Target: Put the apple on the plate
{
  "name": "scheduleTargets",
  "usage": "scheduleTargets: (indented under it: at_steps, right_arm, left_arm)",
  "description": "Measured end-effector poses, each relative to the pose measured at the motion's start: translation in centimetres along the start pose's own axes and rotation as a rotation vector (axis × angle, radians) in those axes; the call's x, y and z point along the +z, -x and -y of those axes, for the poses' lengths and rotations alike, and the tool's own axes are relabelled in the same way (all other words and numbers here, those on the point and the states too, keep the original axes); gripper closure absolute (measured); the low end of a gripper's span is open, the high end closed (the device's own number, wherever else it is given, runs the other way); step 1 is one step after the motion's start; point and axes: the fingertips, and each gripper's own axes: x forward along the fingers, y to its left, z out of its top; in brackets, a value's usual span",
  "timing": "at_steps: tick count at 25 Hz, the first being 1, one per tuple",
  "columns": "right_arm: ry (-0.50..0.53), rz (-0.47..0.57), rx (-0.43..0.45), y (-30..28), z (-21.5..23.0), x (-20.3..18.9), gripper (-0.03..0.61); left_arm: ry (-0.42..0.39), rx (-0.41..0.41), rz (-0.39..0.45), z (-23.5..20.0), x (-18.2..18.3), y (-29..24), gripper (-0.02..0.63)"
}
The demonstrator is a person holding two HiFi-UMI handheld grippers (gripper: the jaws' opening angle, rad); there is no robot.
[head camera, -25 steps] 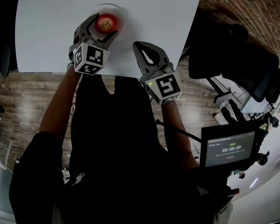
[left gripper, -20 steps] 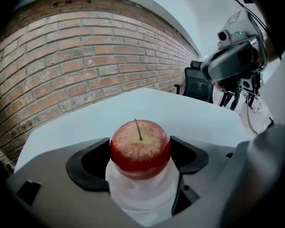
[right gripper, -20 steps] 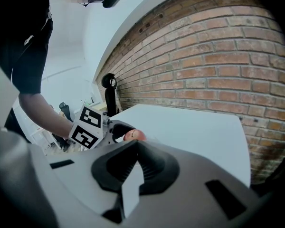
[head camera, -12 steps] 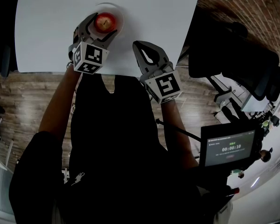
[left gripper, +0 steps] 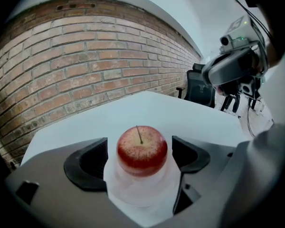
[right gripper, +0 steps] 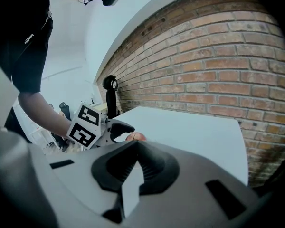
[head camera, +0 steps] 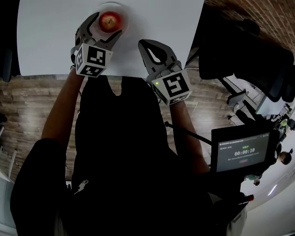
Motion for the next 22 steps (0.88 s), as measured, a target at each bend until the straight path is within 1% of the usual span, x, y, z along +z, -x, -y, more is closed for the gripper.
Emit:
scheduleTargets:
  at_steps: [5, 9, 11, 13, 17, 22]
  right_arm:
    - [0.018, 0.037, -0.006, 0.8, 0.0, 1.7, 0.575]
    - [0.015, 0.073, -0.015, 0.4, 0.6, 2.3, 0.575]
    - [0.022, 0.086, -0.017, 0.1, 0.9, 2.7, 0.575]
    - [0.029, 0.107, -0.021, 0.3, 0.1, 3.5, 0.575]
    - [0.053, 0.148, -0.031, 1.5, -3.7, 5.7, 0.575]
    - [0.061, 0.16, -0.045, 1.7, -3.1, 5.8, 0.575]
  left_arm:
    - [0.004, 0.019, 0.036, 0.0, 1.9, 1.8, 0.201]
    - [0.021, 0.016, 0.058, 0.1, 2.6, 1.9, 0.203]
    - [0.024, 0.014, 0.071, 0.1, 2.9, 1.9, 0.235]
    - [0.021, 0.017, 0.087, 0.1, 3.3, 3.1, 0.247]
    - [0.008, 0.026, 0.109, 0.1, 3.4, 7.9, 0.264]
    - [-0.004, 0.006, 0.107, 0.8, 3.3, 7.4, 0.264]
